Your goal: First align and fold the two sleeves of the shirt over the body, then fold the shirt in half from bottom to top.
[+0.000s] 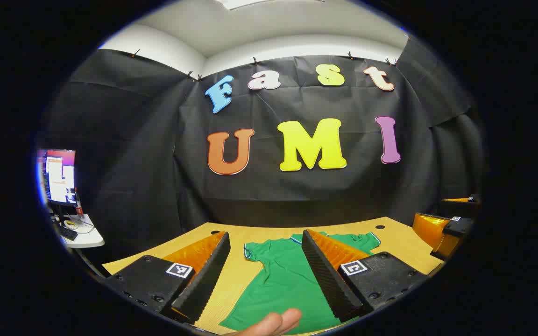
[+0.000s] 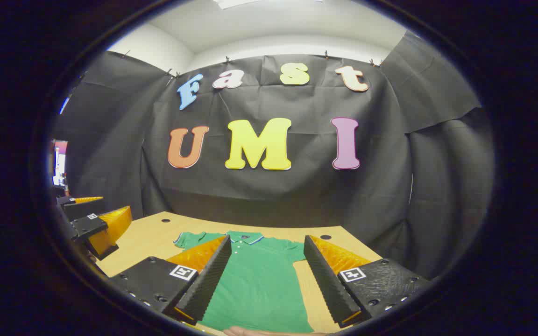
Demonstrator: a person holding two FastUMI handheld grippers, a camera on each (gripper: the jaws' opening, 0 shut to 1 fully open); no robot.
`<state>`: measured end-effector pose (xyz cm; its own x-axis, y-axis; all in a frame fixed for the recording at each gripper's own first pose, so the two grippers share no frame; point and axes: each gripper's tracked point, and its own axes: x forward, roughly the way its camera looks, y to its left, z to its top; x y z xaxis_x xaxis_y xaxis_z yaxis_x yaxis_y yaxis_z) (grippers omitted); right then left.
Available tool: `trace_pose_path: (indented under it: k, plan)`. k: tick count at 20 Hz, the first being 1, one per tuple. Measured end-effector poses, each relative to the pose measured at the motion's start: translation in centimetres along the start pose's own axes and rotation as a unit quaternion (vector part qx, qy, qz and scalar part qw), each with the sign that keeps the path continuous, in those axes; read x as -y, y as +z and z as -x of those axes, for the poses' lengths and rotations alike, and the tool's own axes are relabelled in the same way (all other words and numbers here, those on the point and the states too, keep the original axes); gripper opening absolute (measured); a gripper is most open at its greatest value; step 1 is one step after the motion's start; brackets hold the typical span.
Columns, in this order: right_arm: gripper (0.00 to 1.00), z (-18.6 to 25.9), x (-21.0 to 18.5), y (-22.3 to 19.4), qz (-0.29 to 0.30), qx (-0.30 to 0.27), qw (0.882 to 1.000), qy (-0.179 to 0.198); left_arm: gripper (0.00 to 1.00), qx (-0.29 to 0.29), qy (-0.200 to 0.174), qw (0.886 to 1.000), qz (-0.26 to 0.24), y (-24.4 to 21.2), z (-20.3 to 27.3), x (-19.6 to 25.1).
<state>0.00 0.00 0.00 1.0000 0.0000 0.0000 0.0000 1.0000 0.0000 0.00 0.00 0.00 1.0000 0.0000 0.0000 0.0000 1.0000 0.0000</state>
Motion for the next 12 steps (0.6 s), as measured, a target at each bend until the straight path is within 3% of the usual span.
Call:
trace_pose_path:
  k: [7,12]
  plan:
    - [0.96,-0.2,-1.1,-0.2,0.014,-0.002,1.000,-0.002,0.99,-0.024,-0.027,0.999,0.010,-1.5,-0.4,1.1]
    - [0.95,-0.4,-0.7,-0.7,0.010,-0.011,1.000,0.000,0.99,-0.029,-0.024,0.999,0.014,-1.9,-0.6,0.9]
